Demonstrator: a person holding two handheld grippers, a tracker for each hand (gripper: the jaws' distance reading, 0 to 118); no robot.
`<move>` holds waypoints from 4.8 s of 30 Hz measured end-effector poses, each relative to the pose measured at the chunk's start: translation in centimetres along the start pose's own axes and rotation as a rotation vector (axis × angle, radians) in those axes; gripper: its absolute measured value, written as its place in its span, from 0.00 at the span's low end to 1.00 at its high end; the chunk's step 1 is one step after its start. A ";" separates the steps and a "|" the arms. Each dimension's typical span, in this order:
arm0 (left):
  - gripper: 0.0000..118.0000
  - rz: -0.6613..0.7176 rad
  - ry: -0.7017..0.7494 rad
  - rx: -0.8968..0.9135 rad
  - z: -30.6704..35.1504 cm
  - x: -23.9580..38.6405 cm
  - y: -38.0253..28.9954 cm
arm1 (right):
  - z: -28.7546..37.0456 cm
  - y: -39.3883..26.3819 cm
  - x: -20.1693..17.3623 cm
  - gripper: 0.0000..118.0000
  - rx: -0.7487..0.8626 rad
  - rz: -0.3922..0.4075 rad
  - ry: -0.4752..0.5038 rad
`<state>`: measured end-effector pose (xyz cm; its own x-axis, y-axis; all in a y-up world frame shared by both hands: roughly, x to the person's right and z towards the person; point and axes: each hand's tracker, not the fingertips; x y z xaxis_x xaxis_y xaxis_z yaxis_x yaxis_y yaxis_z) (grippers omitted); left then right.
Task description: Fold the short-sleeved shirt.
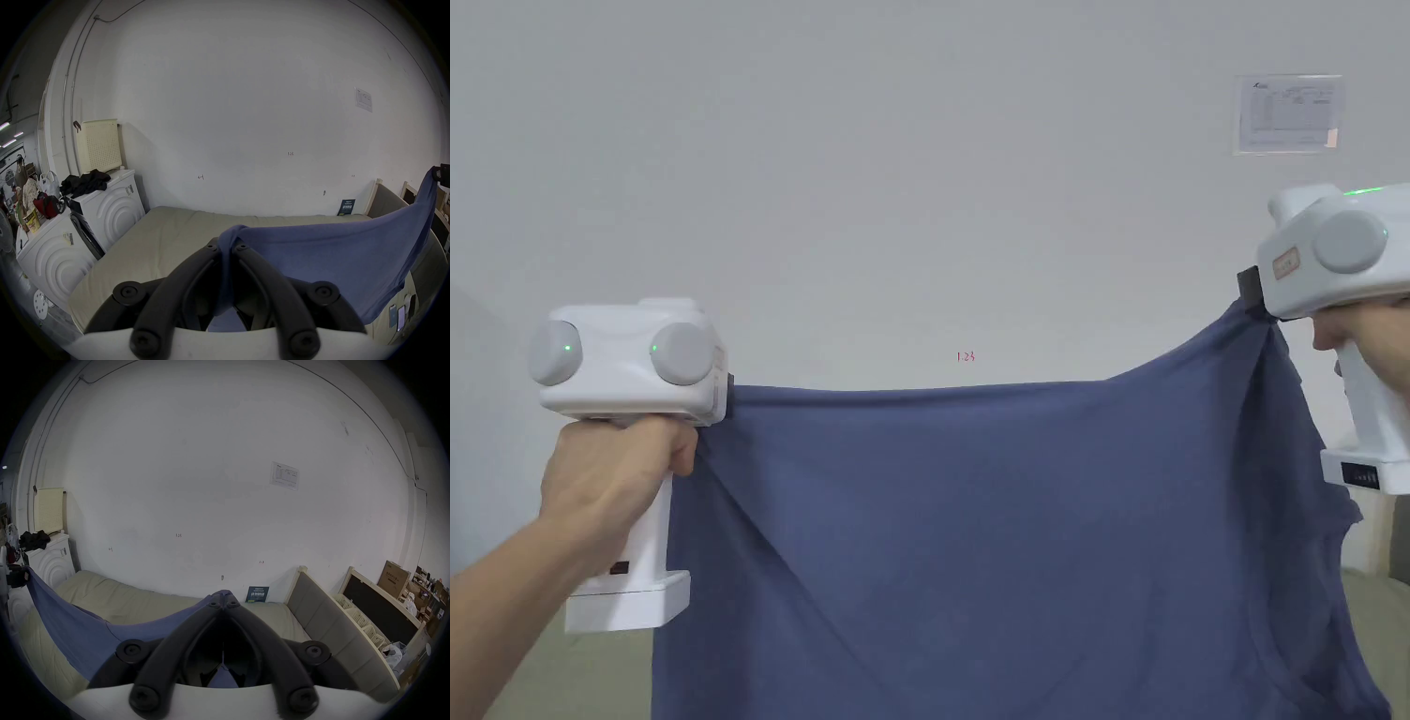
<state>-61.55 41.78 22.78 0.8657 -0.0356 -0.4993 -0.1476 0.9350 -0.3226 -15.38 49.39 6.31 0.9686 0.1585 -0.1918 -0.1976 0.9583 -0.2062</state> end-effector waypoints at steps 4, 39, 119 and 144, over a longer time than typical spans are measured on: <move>0.03 0.014 0.010 0.006 -2.6 0.8 0.9 | -2.3 1.9 -0.1 0.00 0.027 -0.002 -0.013; 0.03 -0.055 -0.070 -0.373 -7.4 -2.0 -34.7 | 4.7 -40.7 -4.0 0.00 -0.366 -0.105 0.168; 0.00 0.031 -0.163 -0.592 10.9 -11.5 -50.6 | 27.0 -55.0 -1.8 0.00 -0.622 -0.169 0.260; 0.00 0.048 -0.139 -0.618 10.6 -12.3 -50.4 | 19.7 -58.2 -1.5 0.05 -0.722 -0.127 0.215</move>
<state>-59.64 -1.17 53.69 0.8993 0.0864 -0.4286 -0.4003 0.5570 -0.7277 -2.33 -1.94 37.50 0.9543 -0.0629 -0.2921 -0.2082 0.5612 -0.8010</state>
